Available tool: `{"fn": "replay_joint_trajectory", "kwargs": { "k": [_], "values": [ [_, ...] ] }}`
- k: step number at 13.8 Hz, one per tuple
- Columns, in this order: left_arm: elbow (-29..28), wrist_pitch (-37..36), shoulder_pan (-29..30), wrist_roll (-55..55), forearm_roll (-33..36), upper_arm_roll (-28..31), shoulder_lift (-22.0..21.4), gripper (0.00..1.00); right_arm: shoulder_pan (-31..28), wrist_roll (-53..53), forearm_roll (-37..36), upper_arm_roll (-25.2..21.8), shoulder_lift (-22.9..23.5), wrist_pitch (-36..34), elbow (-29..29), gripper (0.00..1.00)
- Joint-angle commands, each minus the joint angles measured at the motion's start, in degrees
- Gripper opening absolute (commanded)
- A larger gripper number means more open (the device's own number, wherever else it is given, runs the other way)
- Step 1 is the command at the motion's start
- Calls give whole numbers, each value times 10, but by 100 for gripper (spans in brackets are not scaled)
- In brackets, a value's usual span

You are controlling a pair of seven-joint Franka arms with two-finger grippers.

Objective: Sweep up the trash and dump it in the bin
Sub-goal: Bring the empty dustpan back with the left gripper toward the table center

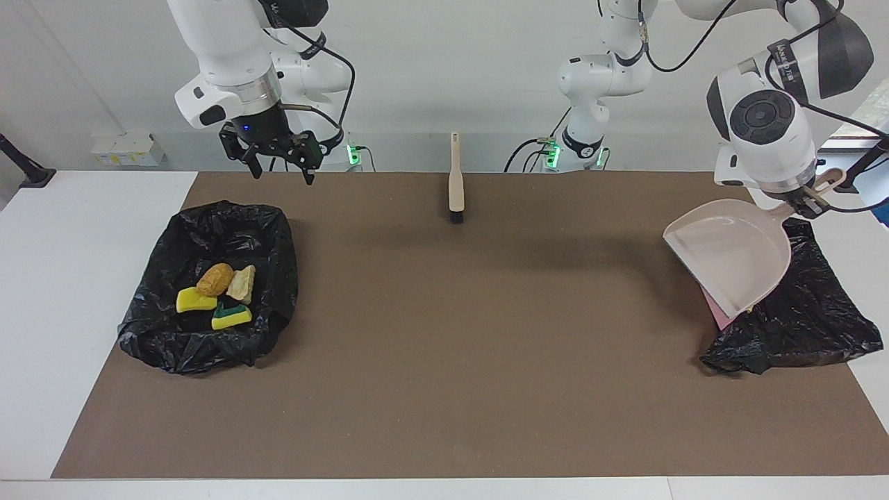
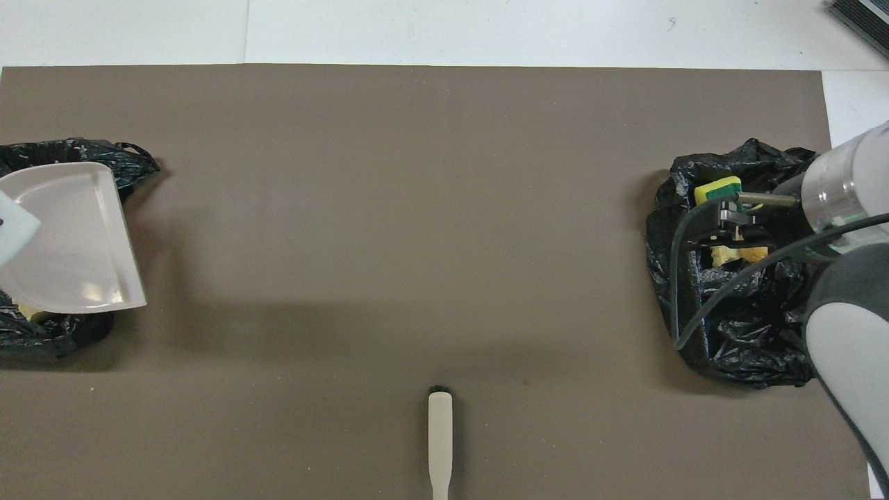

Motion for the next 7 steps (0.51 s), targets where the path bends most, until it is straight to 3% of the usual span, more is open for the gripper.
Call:
{"fn": "replay_joint_trajectory", "kwargs": {
  "k": [1, 6, 7],
  "values": [
    [-13, -16, -26, -82, -70, 7, -18, 0, -8, -17, 1, 3, -2, -9, 5, 100],
    [-14, -24, -99, -314, -161, 7, -22, 0, 26, -18, 3, -44, -2, -7, 6, 100],
    [-14, -25, -111, -354, -207, 7, -22, 0, 26, -18, 3, -45, -2, -7, 6, 100]
  ]
}}
